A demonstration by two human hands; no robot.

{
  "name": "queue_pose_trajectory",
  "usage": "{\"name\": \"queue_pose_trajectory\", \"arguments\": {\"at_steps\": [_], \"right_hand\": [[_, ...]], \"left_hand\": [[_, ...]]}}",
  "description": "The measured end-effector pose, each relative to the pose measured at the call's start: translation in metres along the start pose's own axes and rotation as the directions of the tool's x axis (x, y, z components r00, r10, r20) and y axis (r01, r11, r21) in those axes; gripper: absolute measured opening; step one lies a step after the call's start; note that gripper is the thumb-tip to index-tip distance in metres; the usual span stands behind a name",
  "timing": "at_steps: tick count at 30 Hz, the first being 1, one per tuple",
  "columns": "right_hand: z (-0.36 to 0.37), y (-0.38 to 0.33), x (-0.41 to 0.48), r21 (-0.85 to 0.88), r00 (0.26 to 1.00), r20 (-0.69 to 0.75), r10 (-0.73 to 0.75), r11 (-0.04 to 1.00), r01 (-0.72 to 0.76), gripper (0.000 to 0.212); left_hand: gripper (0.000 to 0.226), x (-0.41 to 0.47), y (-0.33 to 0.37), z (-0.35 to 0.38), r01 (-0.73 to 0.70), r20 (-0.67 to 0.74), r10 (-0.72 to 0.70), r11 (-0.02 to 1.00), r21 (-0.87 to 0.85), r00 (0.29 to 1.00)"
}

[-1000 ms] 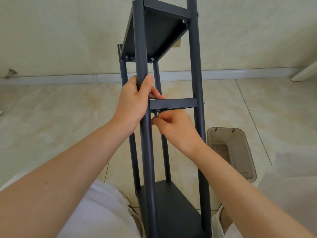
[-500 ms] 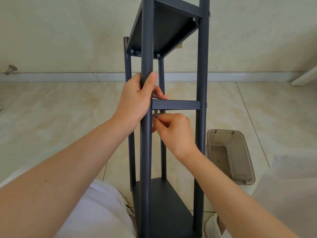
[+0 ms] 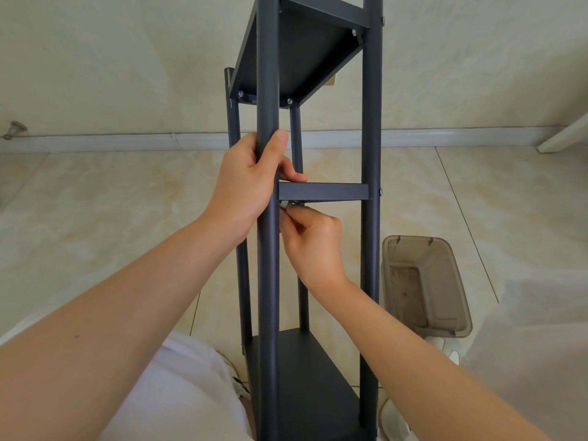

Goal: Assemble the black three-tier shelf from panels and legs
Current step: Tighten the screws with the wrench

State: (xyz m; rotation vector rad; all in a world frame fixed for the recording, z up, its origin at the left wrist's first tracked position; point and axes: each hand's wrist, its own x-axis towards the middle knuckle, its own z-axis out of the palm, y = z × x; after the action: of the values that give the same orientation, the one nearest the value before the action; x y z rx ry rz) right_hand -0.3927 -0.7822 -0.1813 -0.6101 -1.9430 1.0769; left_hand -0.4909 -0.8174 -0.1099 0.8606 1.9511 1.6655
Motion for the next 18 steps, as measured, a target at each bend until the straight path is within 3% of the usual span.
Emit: {"name": "queue_pose_trajectory", "arguments": {"at_steps": [7,11,18], "right_hand": [[-0.012,0.000,-0.006,0.031,0.941,0.215,0.260,0.962,-0.273,0.036],[-0.024,-0.004,-0.005,-0.003,0.916,0.249,0.313,0.946,-0.323,0.030],[-0.032,-0.016,0.002,0.006,0.922,0.264,0.282,0.956,-0.294,0.029]], "left_hand": [[0.024,-0.001,0.000,0.000,-0.006,0.011,0.006,1.000,0.009,1.000],[0.024,-0.001,0.000,0.000,-0.013,0.006,0.013,1.000,0.009,1.000],[0.025,0.000,0.003,-0.002,-0.020,-0.015,0.020,1.000,0.006,1.000]]}}
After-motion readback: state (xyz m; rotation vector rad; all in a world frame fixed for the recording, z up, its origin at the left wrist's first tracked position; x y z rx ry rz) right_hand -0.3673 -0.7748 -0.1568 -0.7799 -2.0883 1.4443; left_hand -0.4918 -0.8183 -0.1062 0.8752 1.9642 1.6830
